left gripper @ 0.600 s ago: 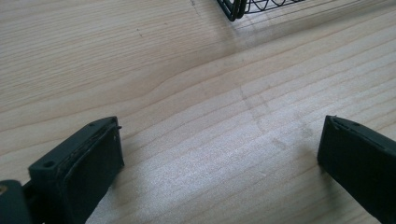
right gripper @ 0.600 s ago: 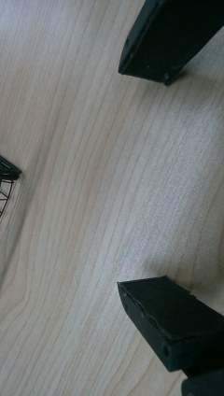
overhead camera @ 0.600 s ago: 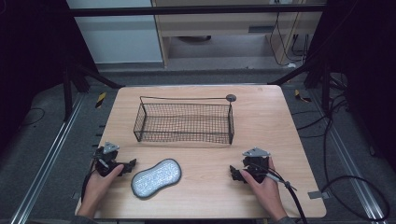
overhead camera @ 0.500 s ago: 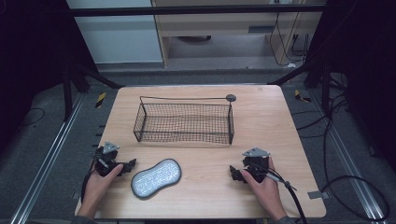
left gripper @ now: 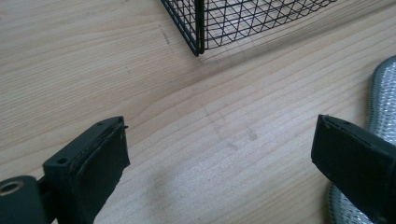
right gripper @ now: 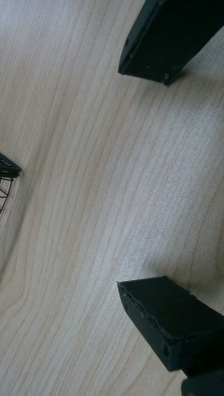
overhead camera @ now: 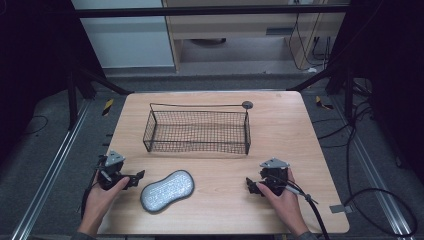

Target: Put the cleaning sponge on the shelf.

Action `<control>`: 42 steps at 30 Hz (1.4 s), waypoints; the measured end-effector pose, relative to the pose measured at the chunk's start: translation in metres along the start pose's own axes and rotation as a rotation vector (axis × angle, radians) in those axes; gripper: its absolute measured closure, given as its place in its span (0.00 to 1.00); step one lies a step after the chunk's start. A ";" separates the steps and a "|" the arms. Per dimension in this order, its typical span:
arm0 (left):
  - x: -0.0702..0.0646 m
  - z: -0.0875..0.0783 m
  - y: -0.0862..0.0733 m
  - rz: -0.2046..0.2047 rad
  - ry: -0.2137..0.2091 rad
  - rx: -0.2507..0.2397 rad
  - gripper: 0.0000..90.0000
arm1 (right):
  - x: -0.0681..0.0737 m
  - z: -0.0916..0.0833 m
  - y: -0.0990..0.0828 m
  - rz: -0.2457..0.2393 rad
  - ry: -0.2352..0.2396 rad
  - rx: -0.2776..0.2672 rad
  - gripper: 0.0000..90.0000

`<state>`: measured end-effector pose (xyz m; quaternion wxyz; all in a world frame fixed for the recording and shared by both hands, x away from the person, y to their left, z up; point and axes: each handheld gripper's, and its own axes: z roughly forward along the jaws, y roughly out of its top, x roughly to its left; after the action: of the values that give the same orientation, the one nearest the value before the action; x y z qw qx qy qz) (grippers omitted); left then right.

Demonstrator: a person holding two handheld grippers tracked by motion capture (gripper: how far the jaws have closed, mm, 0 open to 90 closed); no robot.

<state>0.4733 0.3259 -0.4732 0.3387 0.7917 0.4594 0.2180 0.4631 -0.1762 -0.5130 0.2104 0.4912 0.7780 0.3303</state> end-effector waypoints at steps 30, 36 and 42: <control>-0.062 -0.002 0.042 0.218 -0.141 0.170 0.04 | -0.001 0.000 0.000 -0.010 0.000 -0.001 0.00; -0.064 0.001 0.040 0.253 -0.159 0.221 0.04 | -0.001 0.000 0.000 -0.010 -0.001 -0.002 0.00; -0.068 0.004 0.045 0.267 -0.169 0.244 0.04 | -0.001 0.000 0.000 -0.009 -0.001 -0.001 0.00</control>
<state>0.4689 0.2496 -0.4451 0.2456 0.8963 0.3431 0.1366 0.4634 -0.1770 -0.5132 0.2123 0.4879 0.7799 0.3295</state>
